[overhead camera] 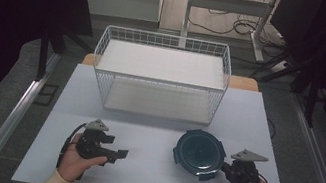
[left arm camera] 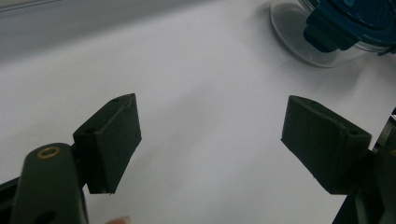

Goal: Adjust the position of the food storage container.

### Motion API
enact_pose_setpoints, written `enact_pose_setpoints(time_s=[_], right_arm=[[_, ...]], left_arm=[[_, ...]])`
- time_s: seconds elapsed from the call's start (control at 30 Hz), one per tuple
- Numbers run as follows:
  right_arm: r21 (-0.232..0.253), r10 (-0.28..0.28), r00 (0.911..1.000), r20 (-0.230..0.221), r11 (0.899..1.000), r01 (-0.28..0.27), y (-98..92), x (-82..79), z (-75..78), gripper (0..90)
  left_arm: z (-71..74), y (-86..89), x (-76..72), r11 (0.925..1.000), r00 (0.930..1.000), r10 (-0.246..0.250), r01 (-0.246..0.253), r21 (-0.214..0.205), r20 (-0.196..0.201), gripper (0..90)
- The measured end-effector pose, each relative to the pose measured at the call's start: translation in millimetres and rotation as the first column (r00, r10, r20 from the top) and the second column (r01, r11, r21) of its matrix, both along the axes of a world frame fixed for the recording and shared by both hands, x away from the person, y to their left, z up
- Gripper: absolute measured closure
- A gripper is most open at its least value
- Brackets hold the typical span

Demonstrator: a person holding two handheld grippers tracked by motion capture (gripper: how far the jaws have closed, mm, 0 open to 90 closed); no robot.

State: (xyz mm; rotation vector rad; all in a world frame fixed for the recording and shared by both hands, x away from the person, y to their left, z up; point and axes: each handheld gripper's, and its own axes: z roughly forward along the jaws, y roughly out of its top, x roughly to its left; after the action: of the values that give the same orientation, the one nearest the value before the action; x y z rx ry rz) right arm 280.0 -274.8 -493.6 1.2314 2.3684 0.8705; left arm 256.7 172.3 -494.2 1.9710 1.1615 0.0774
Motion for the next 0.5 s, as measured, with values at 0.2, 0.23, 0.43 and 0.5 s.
enact_pose_setpoints(time_s=[0.2, 0.23, 0.43, 0.5], right_arm=[[-0.002, 0.009, 0.9998, 0.016, 1.000, -0.009, 4.1, -0.2, -1.2, 89.6], [-0.002, 0.009, 0.9998, 0.016, 1.000, -0.009, 4.1, -0.2, -1.2, 89.6], [-0.005, 0.015, 0.9994, 0.031, 1.000, -0.015, 9.0, 0.6, -2.5, 89.6], [-0.015, 0.026, 0.9990, 0.035, 1.000, -0.026, 11.3, 1.4, -2.4, 89.6]], left_arm=[[-0.9, -0.3, 0.5, 1.0000, 1.0000, 0.000, 0.000, 0.007, -0.002, 19.2], [-0.9, -0.3, 0.5, 1.0000, 1.0000, 0.000, 0.000, 0.007, -0.002, 19.2], [-1.2, -0.2, 0.7, 1.0000, 1.0000, 0.005, -0.005, 0.007, -0.008, 19.3], [-1.0, 0.0, 0.7, 1.0000, 1.0000, 0.006, -0.006, 0.006, -0.008, 19.3]])
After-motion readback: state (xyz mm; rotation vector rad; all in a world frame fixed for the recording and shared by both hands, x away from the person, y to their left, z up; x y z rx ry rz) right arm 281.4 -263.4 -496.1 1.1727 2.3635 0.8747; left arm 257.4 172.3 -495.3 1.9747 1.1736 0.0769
